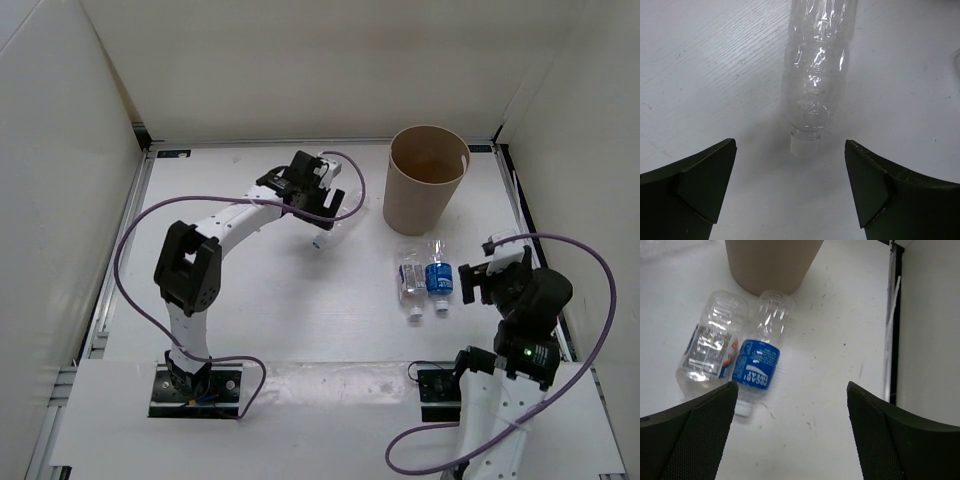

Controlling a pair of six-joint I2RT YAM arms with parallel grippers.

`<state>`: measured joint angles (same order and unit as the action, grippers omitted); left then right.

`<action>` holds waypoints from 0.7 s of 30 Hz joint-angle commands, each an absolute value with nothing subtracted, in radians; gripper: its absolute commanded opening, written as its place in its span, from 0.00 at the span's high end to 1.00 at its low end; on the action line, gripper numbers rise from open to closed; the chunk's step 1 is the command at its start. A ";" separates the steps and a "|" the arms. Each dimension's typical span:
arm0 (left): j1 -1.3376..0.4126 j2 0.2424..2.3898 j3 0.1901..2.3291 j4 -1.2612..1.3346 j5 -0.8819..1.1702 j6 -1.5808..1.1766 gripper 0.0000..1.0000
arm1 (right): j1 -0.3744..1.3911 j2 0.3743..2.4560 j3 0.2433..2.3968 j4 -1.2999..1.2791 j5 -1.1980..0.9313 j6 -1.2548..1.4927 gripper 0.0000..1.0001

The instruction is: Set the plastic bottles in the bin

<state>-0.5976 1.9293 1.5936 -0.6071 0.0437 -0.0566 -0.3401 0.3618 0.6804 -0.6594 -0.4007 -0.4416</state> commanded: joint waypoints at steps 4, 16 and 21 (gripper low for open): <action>-0.607 1.928 1.703 -0.584 0.067 -0.078 0.00 | -0.308 0.262 0.752 -0.994 -0.258 -0.690 0.10; -0.635 2.101 1.885 -0.672 0.092 -0.061 0.00 | -0.370 0.074 0.658 -0.968 -0.255 -0.698 0.10; -0.637 2.167 1.963 -0.709 0.091 -0.072 0.00 | -0.360 0.075 0.663 -0.959 -0.238 -0.683 0.10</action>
<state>-0.6334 2.1685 1.8954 -0.6727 0.0753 -0.0685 -0.3645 0.0757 0.6571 -0.9756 -0.2565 -0.6880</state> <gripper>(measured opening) 0.998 0.905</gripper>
